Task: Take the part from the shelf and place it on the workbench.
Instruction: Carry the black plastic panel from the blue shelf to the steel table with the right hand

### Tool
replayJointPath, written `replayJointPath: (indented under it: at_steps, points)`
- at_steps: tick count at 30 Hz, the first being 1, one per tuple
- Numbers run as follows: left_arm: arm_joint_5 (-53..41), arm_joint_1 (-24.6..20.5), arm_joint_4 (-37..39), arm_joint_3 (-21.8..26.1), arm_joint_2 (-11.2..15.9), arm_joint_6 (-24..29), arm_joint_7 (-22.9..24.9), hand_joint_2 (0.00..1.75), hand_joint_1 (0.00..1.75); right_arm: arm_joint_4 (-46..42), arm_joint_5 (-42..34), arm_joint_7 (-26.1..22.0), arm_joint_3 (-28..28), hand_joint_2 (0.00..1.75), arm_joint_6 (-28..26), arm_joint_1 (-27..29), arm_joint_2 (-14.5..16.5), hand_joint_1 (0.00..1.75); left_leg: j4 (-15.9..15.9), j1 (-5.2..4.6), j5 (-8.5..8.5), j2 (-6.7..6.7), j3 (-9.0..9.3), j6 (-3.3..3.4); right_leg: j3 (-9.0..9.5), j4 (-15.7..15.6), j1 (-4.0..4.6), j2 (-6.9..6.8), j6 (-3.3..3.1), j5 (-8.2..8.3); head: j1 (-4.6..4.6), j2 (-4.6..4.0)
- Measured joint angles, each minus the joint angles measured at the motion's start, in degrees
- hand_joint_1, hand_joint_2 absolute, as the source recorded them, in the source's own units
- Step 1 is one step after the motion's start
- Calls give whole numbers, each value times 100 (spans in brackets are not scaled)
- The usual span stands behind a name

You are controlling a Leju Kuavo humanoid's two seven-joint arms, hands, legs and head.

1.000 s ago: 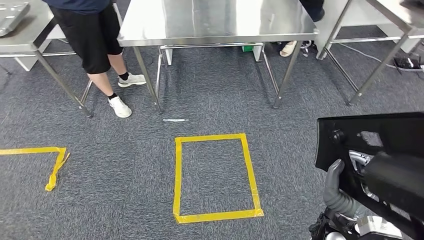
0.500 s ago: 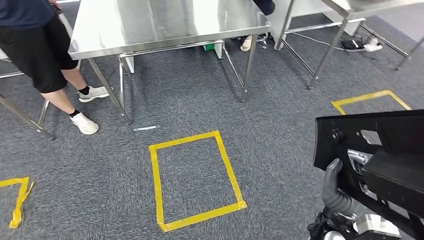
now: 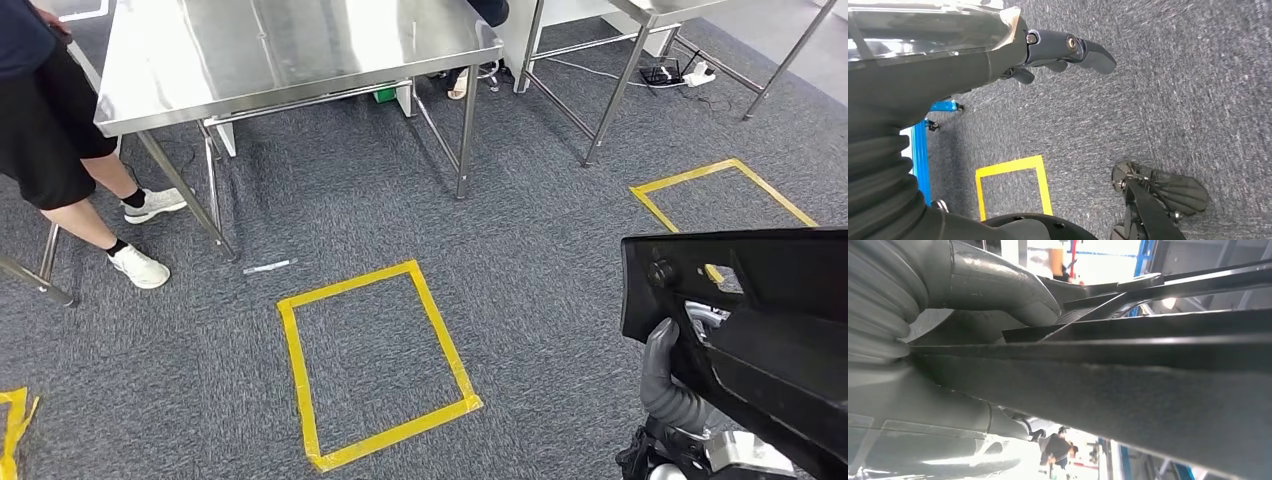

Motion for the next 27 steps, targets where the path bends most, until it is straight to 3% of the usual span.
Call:
replayJointPath:
  at_steps: [2, 4, 7, 8, 9, 10, 12, 14, 17, 19, 21, 23, 24, 25, 26, 27]
  points:
    - [0, -3, 0, 0, 1, 4, -1, 175, 0, 2, 12, -3, 2, 175, 2, 1, -6, 175, 10, 23, -31, 8, 6, -58, 17, -5, -9, 27, -95, -6, -5, 0]
    - [0, -7, 0, 0, -1, 5, -3, 175, 0, 2, 21, -4, 7, 175, 2, -4, -8, 175, 266, 52, -178, -2, -108, -115, 58, -19, -40, 45, -198, -25, -22, 0]
    - [-2, -3, 0, 0, -3, 7, -8, 175, 0, 3, 34, -7, 30, 175, 2, -9, -6, 175, 1401, 62, -622, -22, -734, -159, 117, -23, -33, 53, -310, -83, -52, -1]
    - [-4, 2, 0, 0, -3, 7, -9, 175, 0, 3, 38, -7, 36, 175, 2, -9, -6, 175, 1694, 63, -672, -23, -935, -165, 140, -22, -25, 61, -326, -107, -53, -1]
    - [-7, 6, 0, 0, -3, 8, -10, 175, 0, 3, 42, -7, 39, 175, 2, -8, -6, 175, 1786, 64, -607, -24, -1042, -164, 173, -22, -19, 74, -331, -135, -54, 0]
    - [-10, 9, 0, 0, -3, 8, -13, 175, 0, 3, 45, -7, 40, 175, 2, -8, -5, 175, 1635, 65, -426, -24, -1024, -155, 218, -22, -16, 90, -326, -168, -54, 0]
    - [-17, 9, 0, -1, 1, 9, -21, 175, 0, 3, 51, -7, 42, 175, 1, -8, -1, 175, 875, 64, 50, -35, -719, -109, 316, -22, -13, 118, -285, -251, -54, 0]
    - [-22, 4, 0, -2, 5, 13, -29, 175, 0, 2, 61, -8, 43, 175, -4, -16, 4, 175, 283, 42, 222, -59, -426, -58, 357, -30, 17, 134, -219, -333, -50, -1]
    - [-40, 4, 1, -3, -1, 21, -38, 175, 0, -2, 73, -10, 44, 175, -11, -10, 7, 175, 113, 11, 140, -80, -322, 49, 418, 3, 42, 141, -89, -334, -56, 1]
    - [-54, 6, 1, -2, -5, 32, -46, 175, 0, -7, 83, -11, 45, 175, -14, -9, 7, 175, 65, 23, 108, -84, -196, 132, 343, 236, 41, 128, -39, -396, -34, 0]
    - [-61, 4, 0, -3, -4, 41, -57, 175, 0, -12, 97, -11, 49, 175, -15, -17, 8, 175, 43, 30, 50, -84, -84, 184, -34, 872, 29, 115, -45, -595, -3, -1]
    - [-62, 7, 0, -3, -5, 44, -63, 175, 0, -13, 119, -11, 50, 175, -15, 4, 6, 175, 43, 29, -35, -87, -11, 197, -556, 1559, 25, 114, -53, -796, 5, -1]
    - [-63, 14, 0, -3, -7, 46, -65, 175, 0, -13, 133, -10, 50, 175, -15, 22, 6, 175, 43, 30, -88, -89, 46, 191, -730, 1683, 23, 112, -33, -819, 5, -1]
    - [-65, 20, 0, -3, -7, 49, -66, 175, 0, -12, 149, -9, 50, 175, -15, 34, 6, 175, 43, 34, -149, -93, 122, 179, -800, 1592, 17, 108, 8, -751, 9, -1]
    - [-67, 26, 0, -2, -8, 51, -67, 175, 0, -12, 162, -10, 50, 175, -15, 41, 7, 175, 43, 39, -219, -96, 211, 163, -776, 1308, 8, 99, 62, -588, 12, -1]
    - [-69, 32, 0, -2, -9, 52, -66, 175, 0, -11, 173, -9, 50, 175, -15, 44, 7, 175, 41, 42, -292, -96, 284, 142, -695, 913, -1, 75, 122, -328, 22, -1]
